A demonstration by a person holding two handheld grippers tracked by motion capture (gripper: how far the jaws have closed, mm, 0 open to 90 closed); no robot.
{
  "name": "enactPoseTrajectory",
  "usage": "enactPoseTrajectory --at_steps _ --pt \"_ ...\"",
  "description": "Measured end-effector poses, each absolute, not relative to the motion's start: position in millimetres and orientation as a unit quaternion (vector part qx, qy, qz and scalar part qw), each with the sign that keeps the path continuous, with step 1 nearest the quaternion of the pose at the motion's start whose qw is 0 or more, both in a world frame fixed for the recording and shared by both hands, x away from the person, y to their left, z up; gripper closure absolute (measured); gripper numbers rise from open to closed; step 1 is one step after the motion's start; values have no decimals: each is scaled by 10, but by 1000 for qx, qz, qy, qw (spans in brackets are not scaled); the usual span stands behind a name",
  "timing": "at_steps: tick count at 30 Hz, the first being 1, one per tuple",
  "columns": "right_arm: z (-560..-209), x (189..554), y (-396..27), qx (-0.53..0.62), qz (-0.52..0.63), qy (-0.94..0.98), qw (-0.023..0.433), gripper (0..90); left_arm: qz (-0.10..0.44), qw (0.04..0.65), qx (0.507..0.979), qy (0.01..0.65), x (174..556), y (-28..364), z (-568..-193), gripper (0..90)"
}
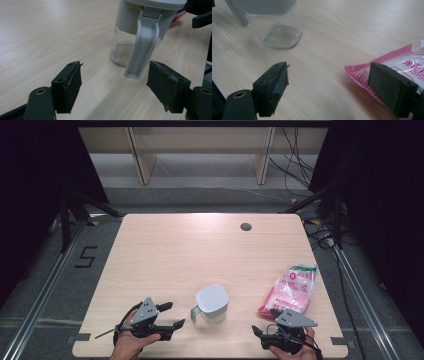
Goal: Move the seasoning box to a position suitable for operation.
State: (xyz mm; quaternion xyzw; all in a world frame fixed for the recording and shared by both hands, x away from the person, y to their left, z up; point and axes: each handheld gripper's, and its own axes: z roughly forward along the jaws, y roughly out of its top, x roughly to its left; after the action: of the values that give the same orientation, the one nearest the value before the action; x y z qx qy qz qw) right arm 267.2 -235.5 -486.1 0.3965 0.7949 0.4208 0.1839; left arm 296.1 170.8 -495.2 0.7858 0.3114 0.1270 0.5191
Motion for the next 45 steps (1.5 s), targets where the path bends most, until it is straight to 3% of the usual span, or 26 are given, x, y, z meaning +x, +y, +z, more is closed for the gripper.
enactPoseTrajectory --at_steps 12,28,45 --pt "-4857 2673 -2352 397 425 793 181 184 135 522 797 273 2935 1513 -4881 355" --pt "-4870 2685 -2342 391 429 797 170 190 125 513 817 231 3060 1272 -4948 672" --pt "-4871 2690 -2326 379 430 799 183 200 149 511 808 253 3167 1131 -4965 684"
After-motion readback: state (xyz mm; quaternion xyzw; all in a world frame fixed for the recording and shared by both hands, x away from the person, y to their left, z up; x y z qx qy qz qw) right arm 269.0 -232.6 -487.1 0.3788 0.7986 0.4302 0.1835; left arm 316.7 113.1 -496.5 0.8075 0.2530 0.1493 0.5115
